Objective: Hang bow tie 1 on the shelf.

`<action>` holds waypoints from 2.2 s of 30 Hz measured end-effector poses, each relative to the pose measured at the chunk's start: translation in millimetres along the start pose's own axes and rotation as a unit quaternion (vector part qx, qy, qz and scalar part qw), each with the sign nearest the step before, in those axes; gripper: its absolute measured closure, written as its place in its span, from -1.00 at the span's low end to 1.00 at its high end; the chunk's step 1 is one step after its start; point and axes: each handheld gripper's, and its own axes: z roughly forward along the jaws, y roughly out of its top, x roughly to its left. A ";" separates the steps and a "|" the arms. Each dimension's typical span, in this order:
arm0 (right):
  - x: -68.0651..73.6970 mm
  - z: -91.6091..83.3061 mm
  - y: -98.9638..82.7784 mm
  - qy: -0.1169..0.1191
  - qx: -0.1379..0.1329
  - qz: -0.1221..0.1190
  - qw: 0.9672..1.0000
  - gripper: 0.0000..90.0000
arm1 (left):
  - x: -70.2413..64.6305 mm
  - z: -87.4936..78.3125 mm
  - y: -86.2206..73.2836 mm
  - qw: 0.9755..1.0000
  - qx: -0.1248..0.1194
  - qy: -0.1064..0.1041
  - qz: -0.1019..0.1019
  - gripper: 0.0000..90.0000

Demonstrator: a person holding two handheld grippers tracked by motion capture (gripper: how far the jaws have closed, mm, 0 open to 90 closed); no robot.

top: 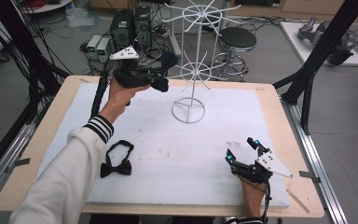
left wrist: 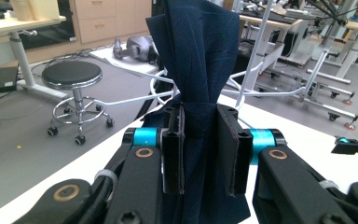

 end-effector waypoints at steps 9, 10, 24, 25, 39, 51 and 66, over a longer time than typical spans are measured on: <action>0.3 -0.2 0.0 -0.001 0.001 0.003 1.000 -0.77 | -7.4 8.3 0.2 1.000 0.003 -0.008 0.005 0.62; 0.2 -0.2 0.1 -0.001 0.001 0.004 1.000 -0.77 | -8.0 9.1 0.4 1.000 0.003 -0.008 0.005 0.62; 0.2 -0.4 -0.1 -0.001 0.001 0.004 1.000 -0.77 | -15.5 15.7 -0.4 1.000 0.017 -0.010 0.017 0.62; 0.2 -0.5 0.1 0.000 0.002 0.005 1.000 -0.77 | -16.0 16.0 -0.8 1.000 0.019 -0.011 0.018 0.62; 0.1 -0.7 -0.1 -0.001 0.000 0.005 1.000 -0.77 | -19.5 11.6 3.0 1.000 0.007 0.002 0.021 -0.05; 0.3 -0.5 -0.1 -0.001 -0.001 0.006 1.000 -0.77 | -26.2 -5.6 10.8 0.999 -0.010 -0.014 0.038 -0.48; 0.2 0.1 0.2 -0.004 0.003 0.002 1.000 -0.77 | -23.4 -62.7 0.9 0.997 -0.026 -0.024 0.062 -0.60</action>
